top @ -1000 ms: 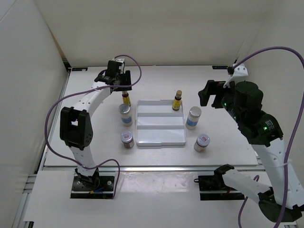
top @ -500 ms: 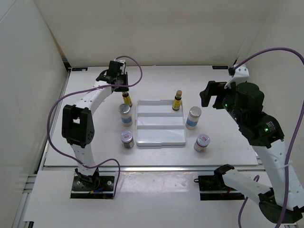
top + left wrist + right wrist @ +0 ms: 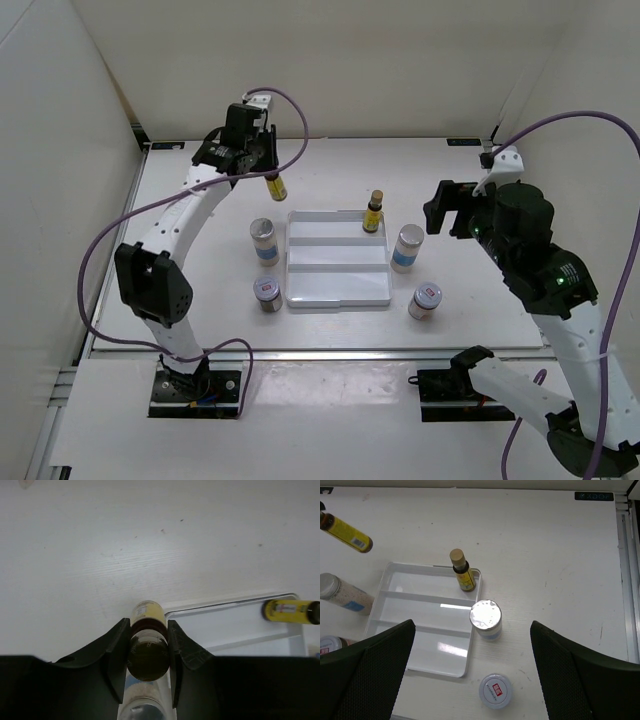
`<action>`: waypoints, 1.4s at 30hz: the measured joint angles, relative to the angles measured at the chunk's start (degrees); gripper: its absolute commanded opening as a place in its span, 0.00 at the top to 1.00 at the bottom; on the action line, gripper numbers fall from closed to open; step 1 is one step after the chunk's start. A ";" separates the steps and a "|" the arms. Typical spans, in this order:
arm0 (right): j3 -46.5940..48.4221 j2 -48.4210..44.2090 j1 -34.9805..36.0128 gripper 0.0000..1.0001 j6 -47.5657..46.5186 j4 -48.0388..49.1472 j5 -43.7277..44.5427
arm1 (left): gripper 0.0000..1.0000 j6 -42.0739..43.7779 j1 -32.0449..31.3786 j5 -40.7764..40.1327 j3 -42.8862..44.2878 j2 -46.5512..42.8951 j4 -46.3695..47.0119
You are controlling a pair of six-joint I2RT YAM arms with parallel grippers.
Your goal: Organize the condiment bottles
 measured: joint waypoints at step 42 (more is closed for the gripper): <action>-15.10 7.69 0.00 0.01 6.03 -3.15 2.69 | 0.00 -1.68 -12.87 -4.83 -5.95 3.82 4.74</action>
